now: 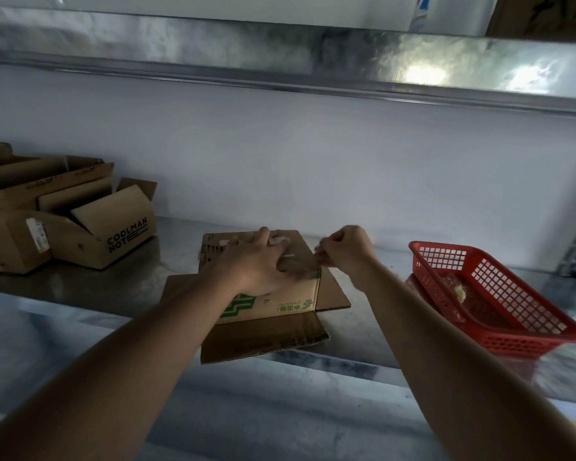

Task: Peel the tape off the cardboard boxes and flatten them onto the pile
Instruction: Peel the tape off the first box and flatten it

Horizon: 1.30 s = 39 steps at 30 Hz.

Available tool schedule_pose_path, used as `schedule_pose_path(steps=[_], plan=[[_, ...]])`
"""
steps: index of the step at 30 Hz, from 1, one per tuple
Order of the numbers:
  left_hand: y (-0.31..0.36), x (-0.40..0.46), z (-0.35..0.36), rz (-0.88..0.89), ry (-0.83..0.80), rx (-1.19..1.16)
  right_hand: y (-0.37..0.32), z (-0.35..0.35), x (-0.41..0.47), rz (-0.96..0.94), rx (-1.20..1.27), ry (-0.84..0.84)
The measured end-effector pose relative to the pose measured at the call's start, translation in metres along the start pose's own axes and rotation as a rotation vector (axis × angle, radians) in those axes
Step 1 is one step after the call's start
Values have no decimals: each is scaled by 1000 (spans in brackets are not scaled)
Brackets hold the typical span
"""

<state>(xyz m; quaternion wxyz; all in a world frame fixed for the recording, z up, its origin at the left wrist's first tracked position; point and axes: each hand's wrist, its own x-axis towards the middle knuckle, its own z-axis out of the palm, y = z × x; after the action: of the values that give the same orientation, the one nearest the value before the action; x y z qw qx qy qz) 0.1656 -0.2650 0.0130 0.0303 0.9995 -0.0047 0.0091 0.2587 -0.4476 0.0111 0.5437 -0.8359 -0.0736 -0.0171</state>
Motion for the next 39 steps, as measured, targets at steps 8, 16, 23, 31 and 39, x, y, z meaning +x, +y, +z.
schedule_pose_path(steps=[8, 16, 23, 31, 39], plan=[[-1, -1, -1, 4, -23, 10, 17, 2, -3, -40, 240, -35], [-14, 5, -17, -49, -91, -114, -1, 0, -7, 57, 351, -256], [8, 10, 2, 2, 23, -50, 6, 7, -13, 159, 418, -305], [-16, 14, 5, 22, 19, -81, 13, 21, -20, 237, 531, -124], [-16, 18, 8, 2, 27, -41, 25, 15, -18, 151, 356, -31]])
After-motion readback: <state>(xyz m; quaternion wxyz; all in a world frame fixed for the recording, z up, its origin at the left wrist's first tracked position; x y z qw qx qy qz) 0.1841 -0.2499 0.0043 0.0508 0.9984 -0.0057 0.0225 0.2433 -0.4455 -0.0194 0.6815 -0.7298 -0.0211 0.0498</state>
